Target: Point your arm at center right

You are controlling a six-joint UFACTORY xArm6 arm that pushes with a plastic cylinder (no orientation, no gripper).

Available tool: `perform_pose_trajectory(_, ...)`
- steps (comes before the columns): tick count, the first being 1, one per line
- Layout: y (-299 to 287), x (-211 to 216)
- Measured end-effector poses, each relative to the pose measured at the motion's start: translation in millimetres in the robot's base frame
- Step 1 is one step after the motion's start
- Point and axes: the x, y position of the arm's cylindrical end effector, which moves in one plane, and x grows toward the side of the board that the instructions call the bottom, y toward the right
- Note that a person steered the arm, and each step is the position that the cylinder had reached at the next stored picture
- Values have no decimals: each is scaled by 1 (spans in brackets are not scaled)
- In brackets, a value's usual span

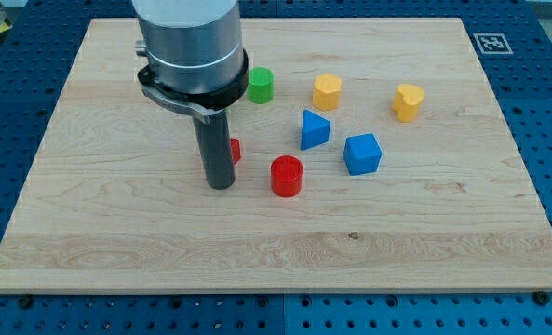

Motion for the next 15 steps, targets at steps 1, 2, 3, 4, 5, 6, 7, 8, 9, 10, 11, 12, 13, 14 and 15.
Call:
perform_pose_trajectory(1, 0, 5)
perform_pose_trajectory(2, 2, 43)
perform_pose_trajectory(3, 34, 74)
perform_pose_trajectory(4, 86, 84)
perform_pose_trajectory(5, 109, 84)
perform_pose_trajectory(6, 109, 84)
perform_pose_trajectory(7, 109, 82)
perform_pose_trajectory(8, 110, 60)
perform_pose_trajectory(9, 118, 38)
perform_pose_trajectory(10, 124, 38)
perform_pose_trajectory(11, 131, 43)
perform_pose_trajectory(12, 191, 58)
perform_pose_trajectory(13, 278, 59)
perform_pose_trajectory(14, 348, 49)
perform_pose_trajectory(15, 396, 14)
